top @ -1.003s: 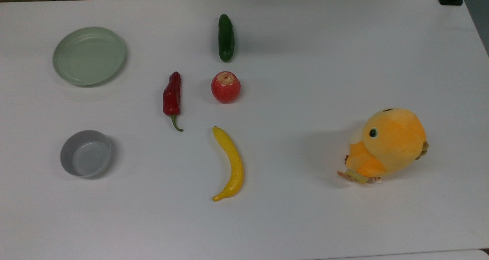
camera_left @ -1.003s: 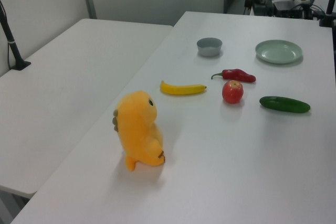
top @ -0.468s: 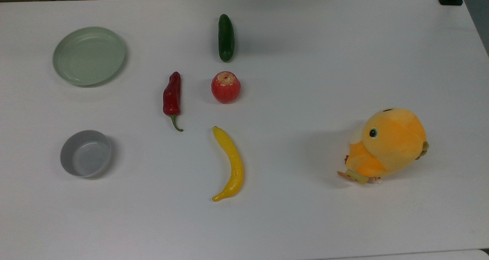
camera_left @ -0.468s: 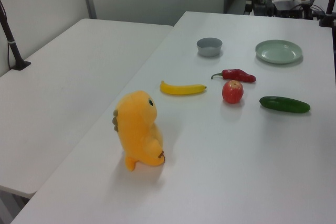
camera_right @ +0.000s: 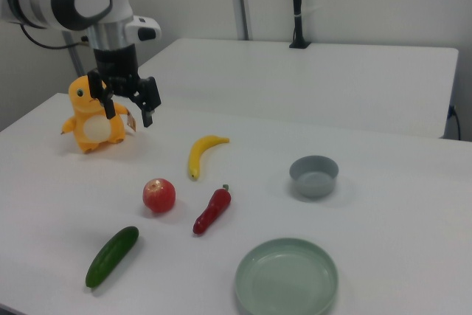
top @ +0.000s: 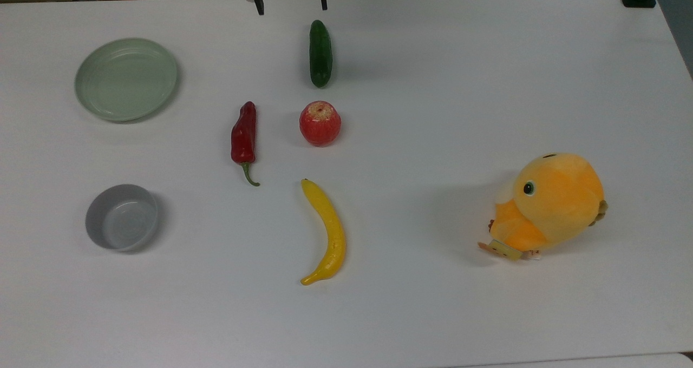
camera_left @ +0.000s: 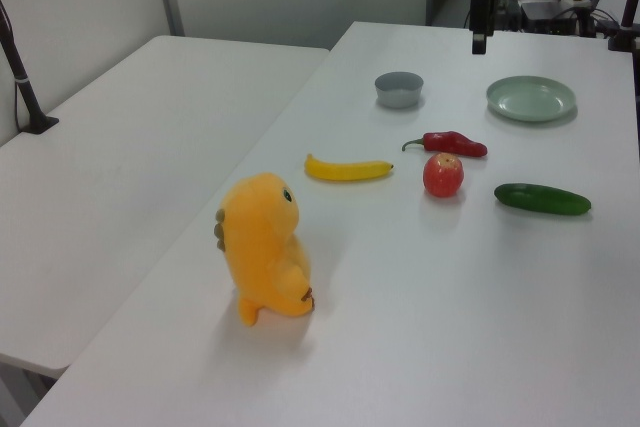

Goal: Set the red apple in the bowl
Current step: 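Move the open gripper over the red apple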

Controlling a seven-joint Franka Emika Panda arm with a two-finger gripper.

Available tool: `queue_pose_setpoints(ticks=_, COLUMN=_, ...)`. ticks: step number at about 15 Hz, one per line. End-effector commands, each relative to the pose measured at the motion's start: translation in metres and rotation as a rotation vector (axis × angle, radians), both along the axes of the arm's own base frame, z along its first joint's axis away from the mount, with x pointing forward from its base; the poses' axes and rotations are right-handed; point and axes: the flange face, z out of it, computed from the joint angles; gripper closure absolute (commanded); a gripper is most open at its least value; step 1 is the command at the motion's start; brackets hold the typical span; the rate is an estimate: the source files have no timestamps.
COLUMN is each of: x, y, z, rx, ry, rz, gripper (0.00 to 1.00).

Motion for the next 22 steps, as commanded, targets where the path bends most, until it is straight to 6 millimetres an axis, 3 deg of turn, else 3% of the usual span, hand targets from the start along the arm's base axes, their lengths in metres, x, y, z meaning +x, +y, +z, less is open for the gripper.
queue_pose_setpoints(ticks=1, x=0.0, y=0.002, z=-0.023, rx=-0.014, ry=0.034, rz=0.029, gripper=0.0)
queue_pose_setpoints(ticks=4, x=0.004, y=0.014, z=-0.058, rx=-0.013, ry=0.008, rz=0.033, gripper=0.0)
queue_pose_setpoints(ticks=11, x=0.011, y=0.019, z=-0.126, rx=-0.009, ry=-0.057, rz=0.029, gripper=0.0)
queue_pose_setpoints(ticks=16, x=0.024, y=0.024, z=-0.158, rx=-0.003, ry=-0.105, rz=0.014, gripper=0.0)
queue_pose_setpoints(ticks=22, x=0.021, y=0.042, z=-0.2, rx=0.013, ry=-0.206, rz=-0.007, gripper=0.0)
